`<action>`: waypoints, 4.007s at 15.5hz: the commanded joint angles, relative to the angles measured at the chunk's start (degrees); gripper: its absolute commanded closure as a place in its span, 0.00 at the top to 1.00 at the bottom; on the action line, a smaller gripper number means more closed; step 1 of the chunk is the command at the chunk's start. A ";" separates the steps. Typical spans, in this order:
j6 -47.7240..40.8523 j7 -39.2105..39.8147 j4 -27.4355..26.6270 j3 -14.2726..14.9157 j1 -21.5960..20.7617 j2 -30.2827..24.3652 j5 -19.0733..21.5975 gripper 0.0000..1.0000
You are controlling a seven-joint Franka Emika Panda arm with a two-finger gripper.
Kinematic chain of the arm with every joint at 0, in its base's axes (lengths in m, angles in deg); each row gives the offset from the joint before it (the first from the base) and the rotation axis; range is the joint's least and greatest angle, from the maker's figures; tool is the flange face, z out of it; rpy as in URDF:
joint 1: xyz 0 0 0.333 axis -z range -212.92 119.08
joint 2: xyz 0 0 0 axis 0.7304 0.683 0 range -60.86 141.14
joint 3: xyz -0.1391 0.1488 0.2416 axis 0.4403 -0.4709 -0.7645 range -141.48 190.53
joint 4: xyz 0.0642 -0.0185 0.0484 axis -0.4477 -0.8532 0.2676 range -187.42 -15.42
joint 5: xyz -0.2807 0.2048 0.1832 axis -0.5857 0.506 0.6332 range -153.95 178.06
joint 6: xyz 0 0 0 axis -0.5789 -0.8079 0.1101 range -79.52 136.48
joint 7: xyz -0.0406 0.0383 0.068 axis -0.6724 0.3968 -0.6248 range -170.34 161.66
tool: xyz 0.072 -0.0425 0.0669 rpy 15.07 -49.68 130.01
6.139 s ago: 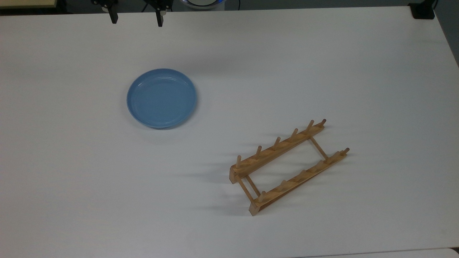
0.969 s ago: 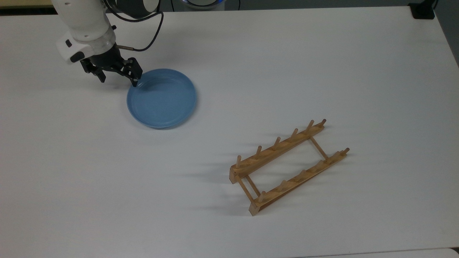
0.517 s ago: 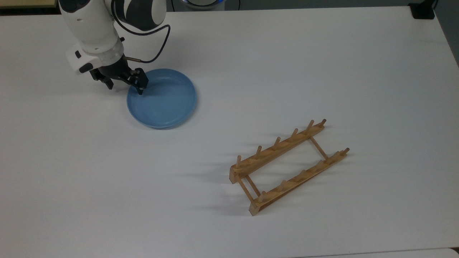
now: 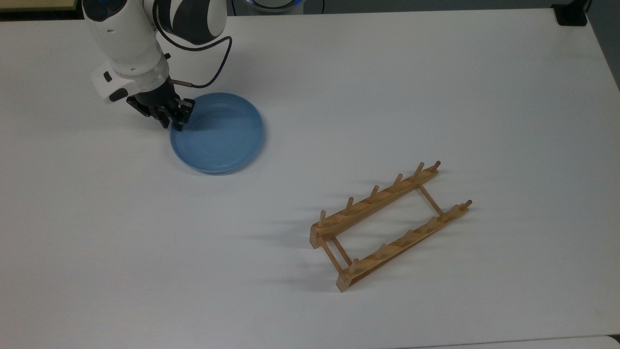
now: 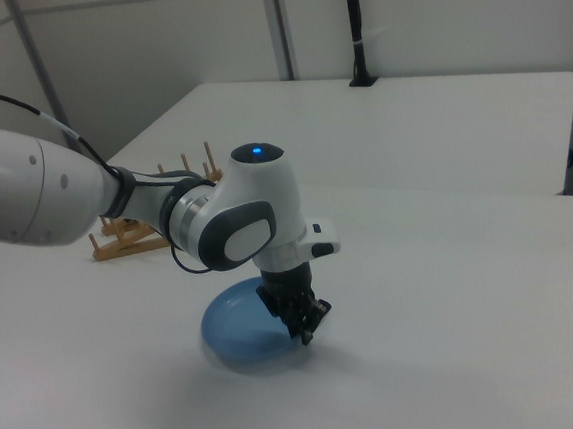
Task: Place plate in plate rack
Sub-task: 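Close the gripper on the blue plate's rim, then lift the blue plate by its rim and tilt it upright, then carry the upright plate over the rack and lower it between pegs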
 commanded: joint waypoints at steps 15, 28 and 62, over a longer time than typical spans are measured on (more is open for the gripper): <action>0.07 -0.91 3.91 -0.06 -0.52 -3.66 0.74 0.00; 1.13 -20.13 17.88 -10.86 -0.88 -12.64 -4.52 0.00; 6.40 -93.11 26.06 -16.33 -17.57 3.89 -74.85 0.00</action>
